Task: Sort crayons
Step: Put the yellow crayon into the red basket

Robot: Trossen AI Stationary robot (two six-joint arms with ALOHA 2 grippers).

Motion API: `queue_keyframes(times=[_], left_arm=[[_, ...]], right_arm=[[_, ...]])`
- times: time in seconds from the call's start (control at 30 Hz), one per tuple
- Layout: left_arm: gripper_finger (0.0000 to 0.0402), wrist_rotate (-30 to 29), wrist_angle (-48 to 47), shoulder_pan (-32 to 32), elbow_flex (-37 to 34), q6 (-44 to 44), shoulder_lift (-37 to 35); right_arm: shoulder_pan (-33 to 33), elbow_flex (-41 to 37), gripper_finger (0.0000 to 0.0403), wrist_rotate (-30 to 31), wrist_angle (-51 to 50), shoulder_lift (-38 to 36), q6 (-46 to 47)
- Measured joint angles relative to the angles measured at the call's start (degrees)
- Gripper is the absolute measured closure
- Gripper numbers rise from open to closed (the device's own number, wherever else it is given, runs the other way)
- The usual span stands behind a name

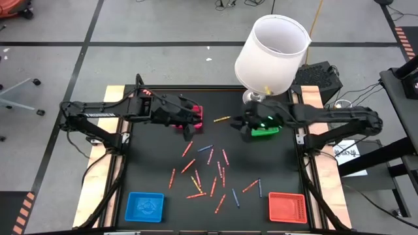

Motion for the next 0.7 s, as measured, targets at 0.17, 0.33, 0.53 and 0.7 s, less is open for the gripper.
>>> queue_keyframes(times=[0.17, 0.33, 0.53, 0.7], left_arm=[[0.0331, -0.8, 0.2, 0.0, 0.6, -2.9, -0.1], [0.0331, -0.8, 0.0, -0.6, 0.6, -8.5, 0.0], [0.0331, -2.0, -1.3, -2.4, 0.6, -13.9, 0.0], [0.0331, -4.7, -4.2, -3.4, 0.6, -14.1, -0.4]], right_arm=[[-5.4, 6.2, 0.0239, -6.5, -3.8, 10.5, -16.2], [-8.4, 10.0, 0.0239, -7.1, -2.7, 19.5, -34.5], [-13.9, 10.8, 0.0238, -12.7, -3.2, 27.7, -42.8], [-16.8, 10.8, 0.0238, -16.3, -5.4, 32.0, -47.7]])
